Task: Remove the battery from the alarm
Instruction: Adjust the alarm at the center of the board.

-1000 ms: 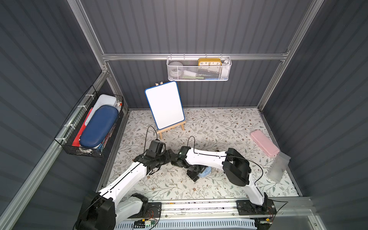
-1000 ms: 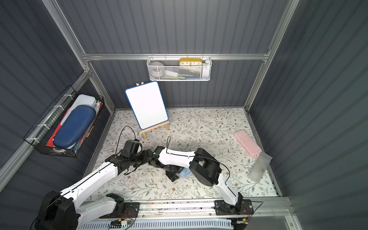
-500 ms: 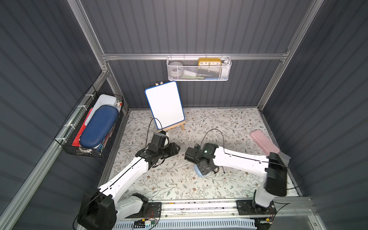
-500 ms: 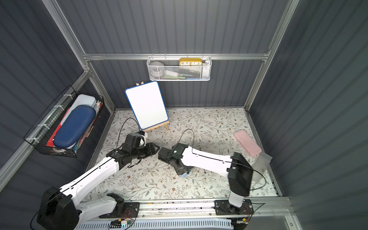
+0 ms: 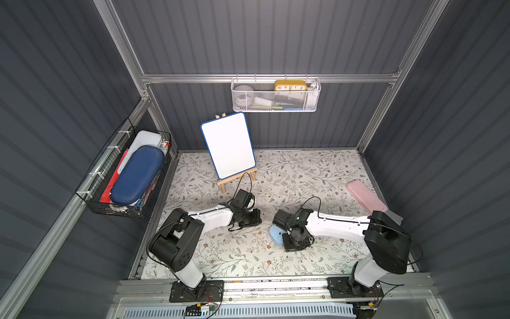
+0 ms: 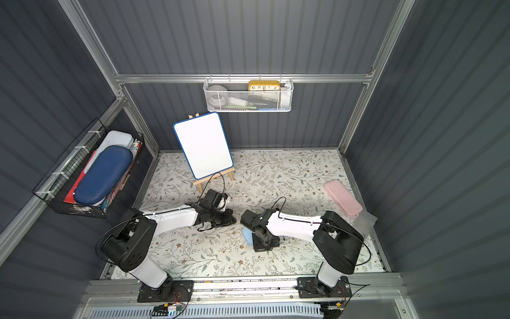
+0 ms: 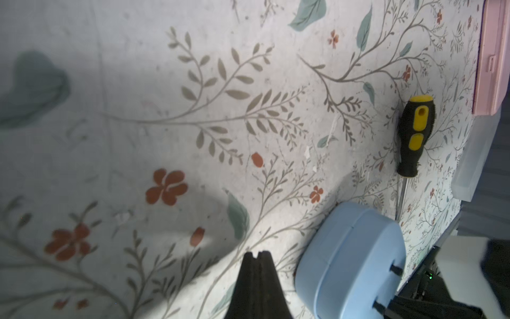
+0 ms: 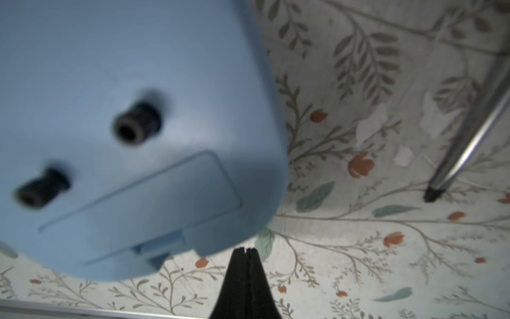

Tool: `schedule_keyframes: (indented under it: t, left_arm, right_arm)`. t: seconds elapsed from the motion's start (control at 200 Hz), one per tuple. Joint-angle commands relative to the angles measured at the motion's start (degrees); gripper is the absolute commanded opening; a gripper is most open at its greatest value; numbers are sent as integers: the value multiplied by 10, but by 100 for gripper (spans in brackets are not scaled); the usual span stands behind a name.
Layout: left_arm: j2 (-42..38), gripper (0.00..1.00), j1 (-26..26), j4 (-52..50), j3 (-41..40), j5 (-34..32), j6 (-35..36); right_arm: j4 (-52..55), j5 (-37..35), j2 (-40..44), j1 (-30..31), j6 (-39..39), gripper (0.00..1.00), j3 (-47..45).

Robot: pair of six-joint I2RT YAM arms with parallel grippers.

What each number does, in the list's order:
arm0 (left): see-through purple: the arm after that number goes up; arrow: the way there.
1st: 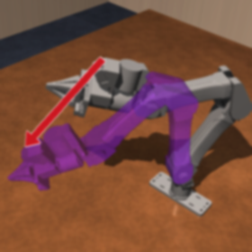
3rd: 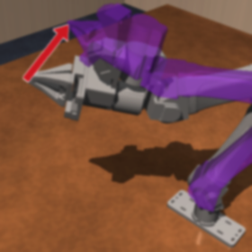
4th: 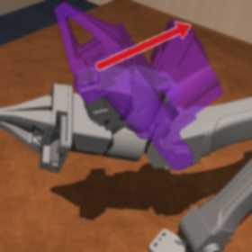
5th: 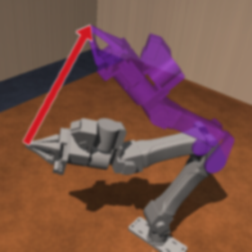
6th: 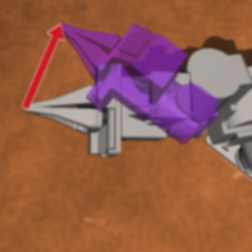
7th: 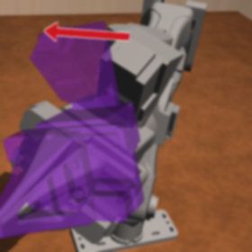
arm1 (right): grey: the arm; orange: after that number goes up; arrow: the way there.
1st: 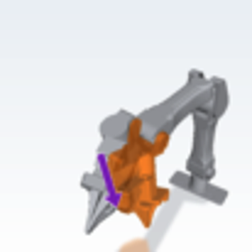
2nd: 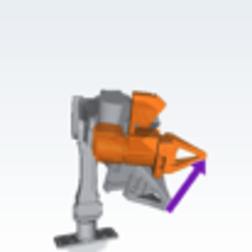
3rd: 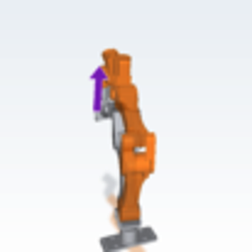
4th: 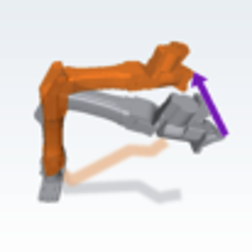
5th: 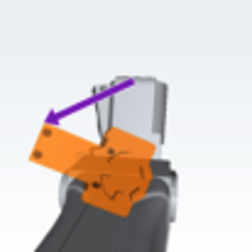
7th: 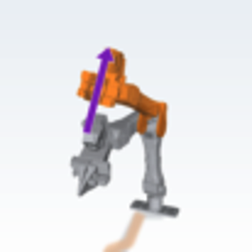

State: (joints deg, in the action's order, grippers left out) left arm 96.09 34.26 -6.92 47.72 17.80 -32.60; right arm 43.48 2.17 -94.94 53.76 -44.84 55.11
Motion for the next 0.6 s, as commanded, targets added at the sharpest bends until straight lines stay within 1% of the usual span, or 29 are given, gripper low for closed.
schedule_keyframes:
  t: [0.0,0.06,0.22,0.275,0.41,0.595]
  left_arm:
    - [19,0,4,29,29,2,15]
    - [34,0,4,32,39,3,18]
    - [72,0,9,60,56,31,14]
    - [79,0,12,60,62,39,13]
    - [64,0,14,43,55,24,12]
    - [23,0,14,30,22,23,1]
  right_arm:
    - [-45,20,-7,-17,-10,0,-8]
    - [-51,18,-12,-23,-12,0,-12]
    - [-70,19,-22,-52,-11,0,-23]
    - [-70,7,-26,-60,-5,0,-20]
    - [-54,-11,-40,-82,24,0,8]
    - [-44,-7,-74,-109,86,0,64]
